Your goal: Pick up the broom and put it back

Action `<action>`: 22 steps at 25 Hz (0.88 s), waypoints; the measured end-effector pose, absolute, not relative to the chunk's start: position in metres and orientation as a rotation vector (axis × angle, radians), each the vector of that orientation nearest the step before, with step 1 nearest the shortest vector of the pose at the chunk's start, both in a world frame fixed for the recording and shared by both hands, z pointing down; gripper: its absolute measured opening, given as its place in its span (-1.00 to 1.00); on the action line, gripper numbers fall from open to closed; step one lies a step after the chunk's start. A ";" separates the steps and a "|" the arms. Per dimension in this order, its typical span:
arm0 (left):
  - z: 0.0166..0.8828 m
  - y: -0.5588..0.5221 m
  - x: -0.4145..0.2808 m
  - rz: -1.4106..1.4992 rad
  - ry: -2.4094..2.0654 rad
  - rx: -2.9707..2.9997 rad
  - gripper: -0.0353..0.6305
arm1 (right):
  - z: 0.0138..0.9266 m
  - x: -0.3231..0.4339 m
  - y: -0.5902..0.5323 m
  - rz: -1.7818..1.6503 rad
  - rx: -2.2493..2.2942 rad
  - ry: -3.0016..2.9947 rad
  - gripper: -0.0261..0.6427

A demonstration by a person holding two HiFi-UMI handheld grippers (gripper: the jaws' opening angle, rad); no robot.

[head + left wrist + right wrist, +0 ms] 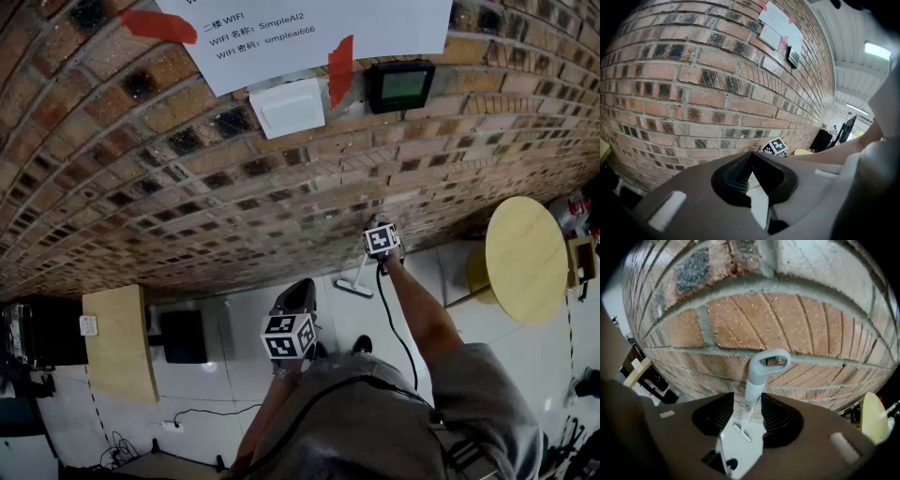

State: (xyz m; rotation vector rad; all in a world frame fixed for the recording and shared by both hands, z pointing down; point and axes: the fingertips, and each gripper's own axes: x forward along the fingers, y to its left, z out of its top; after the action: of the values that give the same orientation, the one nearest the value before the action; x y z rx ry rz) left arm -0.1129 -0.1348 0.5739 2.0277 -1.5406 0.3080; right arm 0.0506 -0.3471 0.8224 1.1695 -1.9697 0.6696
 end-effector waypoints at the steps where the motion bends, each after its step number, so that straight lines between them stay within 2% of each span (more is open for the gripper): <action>1: 0.575 -0.133 -0.115 0.311 -1.544 2.020 -0.88 | 0.825 0.053 -0.351 0.675 1.186 -1.955 -0.41; 3: 0.578 -0.131 -0.120 0.318 -1.548 2.007 -0.88 | 0.827 0.061 -0.360 0.663 1.241 -1.922 -0.59; 4: 0.579 -0.130 -0.122 0.320 -1.548 2.002 -0.88 | 0.828 0.065 -0.364 0.668 1.272 -1.909 -0.61; 9: 0.583 -0.130 -0.125 0.328 -1.540 2.000 -0.88 | 0.828 0.059 -0.362 0.841 1.301 -1.930 -0.63; 22: 0.574 -0.137 -0.097 0.327 -1.440 2.126 -0.88 | 0.772 0.053 -0.252 0.677 1.252 -2.116 -0.63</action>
State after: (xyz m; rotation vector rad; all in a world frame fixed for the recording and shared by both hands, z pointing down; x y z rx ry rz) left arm -0.0972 -0.1373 0.5741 2.1263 -1.4398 0.3274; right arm 0.0531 -0.2519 0.7719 1.2523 -2.1157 0.6765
